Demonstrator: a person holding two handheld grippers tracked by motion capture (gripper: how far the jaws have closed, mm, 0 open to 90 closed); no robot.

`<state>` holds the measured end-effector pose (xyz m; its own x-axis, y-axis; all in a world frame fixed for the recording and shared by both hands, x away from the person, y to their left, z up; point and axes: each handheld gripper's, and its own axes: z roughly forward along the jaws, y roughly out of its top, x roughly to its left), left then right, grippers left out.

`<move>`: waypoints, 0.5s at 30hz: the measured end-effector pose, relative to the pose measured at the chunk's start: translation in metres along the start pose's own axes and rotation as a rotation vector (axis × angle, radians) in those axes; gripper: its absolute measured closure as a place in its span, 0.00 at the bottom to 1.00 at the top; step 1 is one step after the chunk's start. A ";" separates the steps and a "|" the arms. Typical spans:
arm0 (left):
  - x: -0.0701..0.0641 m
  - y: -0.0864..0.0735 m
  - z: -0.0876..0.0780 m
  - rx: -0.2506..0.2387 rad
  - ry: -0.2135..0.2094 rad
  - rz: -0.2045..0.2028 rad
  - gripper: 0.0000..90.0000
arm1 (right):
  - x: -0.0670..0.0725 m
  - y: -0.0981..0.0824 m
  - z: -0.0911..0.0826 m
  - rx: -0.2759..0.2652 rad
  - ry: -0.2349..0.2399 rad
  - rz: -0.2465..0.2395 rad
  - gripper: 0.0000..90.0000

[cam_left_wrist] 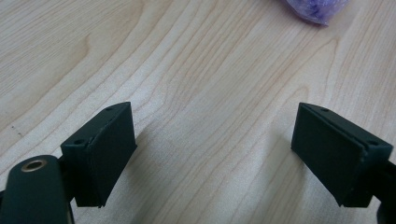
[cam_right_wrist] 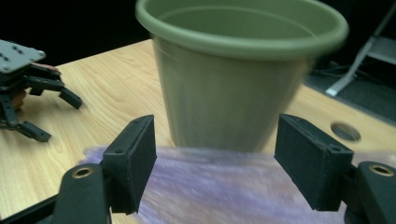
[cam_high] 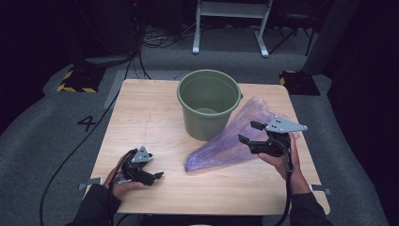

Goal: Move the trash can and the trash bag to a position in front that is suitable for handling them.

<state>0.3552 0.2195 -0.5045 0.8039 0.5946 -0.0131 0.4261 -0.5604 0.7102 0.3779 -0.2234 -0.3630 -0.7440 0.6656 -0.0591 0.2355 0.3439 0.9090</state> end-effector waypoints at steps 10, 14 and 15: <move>0.000 0.000 0.000 0.000 0.003 0.000 0.15 | 0.024 0.048 0.011 -0.017 0.061 -0.097 0.33; 0.000 0.000 0.000 -0.001 0.003 0.000 0.15 | 0.032 0.061 0.019 -0.010 0.087 -0.120 0.33; 0.000 0.000 0.000 -0.001 0.003 0.000 0.15 | 0.034 0.064 0.022 -0.006 0.091 -0.126 0.33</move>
<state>0.3556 0.2191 -0.5046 0.8024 0.5966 -0.0111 0.4261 -0.5599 0.7106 0.3812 -0.1643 -0.3157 -0.8210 0.5545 -0.1359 0.1328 0.4170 0.8992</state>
